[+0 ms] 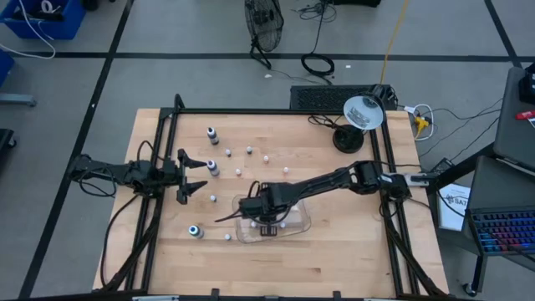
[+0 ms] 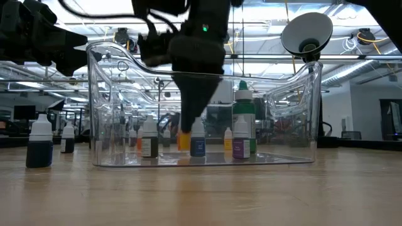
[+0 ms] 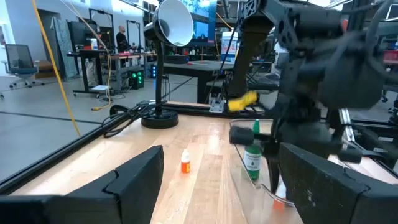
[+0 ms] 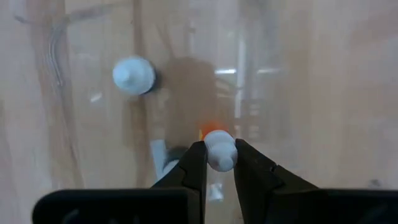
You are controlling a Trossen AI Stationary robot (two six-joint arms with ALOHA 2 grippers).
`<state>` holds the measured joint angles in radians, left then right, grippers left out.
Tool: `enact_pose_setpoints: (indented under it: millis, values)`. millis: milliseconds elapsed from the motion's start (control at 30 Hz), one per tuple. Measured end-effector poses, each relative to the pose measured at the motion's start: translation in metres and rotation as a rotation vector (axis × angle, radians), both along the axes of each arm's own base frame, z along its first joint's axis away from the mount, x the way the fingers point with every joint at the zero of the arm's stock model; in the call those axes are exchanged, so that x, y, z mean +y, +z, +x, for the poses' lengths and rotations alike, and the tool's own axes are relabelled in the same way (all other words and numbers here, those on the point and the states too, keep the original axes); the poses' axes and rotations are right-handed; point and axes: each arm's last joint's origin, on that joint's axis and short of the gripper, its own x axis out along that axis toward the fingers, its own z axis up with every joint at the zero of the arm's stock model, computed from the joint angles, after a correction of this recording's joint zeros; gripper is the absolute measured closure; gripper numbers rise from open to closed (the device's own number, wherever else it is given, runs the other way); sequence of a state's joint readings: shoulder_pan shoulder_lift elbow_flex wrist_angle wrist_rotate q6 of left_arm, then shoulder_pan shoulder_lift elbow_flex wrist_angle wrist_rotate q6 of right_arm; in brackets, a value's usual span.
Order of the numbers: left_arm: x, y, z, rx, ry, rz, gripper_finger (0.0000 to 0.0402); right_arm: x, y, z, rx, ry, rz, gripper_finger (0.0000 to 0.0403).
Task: Pick & Place food coloring
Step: Put the small orange food coloring bottle into the bin, then put the bottom right small orange food coloring bottle into the bin
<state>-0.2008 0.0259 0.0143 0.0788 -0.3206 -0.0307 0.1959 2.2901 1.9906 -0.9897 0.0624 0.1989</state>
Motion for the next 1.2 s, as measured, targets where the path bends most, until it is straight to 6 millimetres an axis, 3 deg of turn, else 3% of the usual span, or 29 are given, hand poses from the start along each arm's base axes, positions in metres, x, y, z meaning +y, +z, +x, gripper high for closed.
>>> enact_pose_setpoints:
  millis: [267, 500, 733, 867, 1000, 1100, 1200]
  values:
    - [0.000, 0.000, 0.000, 0.000, 0.000, 0.000, 0.0092, -0.001, -0.006, 0.001, -0.018, -0.010, 0.018, 0.0354]
    - [0.000, 0.000, 0.000, 0.000, 0.000, 0.000, 0.0092, -0.001, -0.003, -0.001, -0.019, -0.051, 0.028, 0.0257]
    - [0.000, 0.000, 0.000, 0.000, 0.000, 0.000, 0.0092, 0.000, 0.022, -0.006, -0.072, -0.070, 0.049, 0.0228]
    - [0.000, 0.000, 0.000, -0.001, -0.002, 0.000, 0.0091, -0.004, 0.053, -0.015, -0.131, -0.046, 0.047, 0.0228]
    - [0.000, 0.000, 0.000, -0.001, -0.004, 0.000, 0.0091, -0.022, 0.087, -0.025, -0.210, -0.086, -0.042, 0.0233]
    - [0.000, 0.000, 0.000, -0.001, -0.004, 0.000, 0.0091, -0.050, 0.108, -0.034, -0.238, -0.156, -0.080, 0.0233]
    - [0.000, 0.000, 0.000, -0.001, -0.005, 0.000, 0.0091, -0.083, 0.115, -0.039, -0.219, -0.237, -0.114, 0.0230]
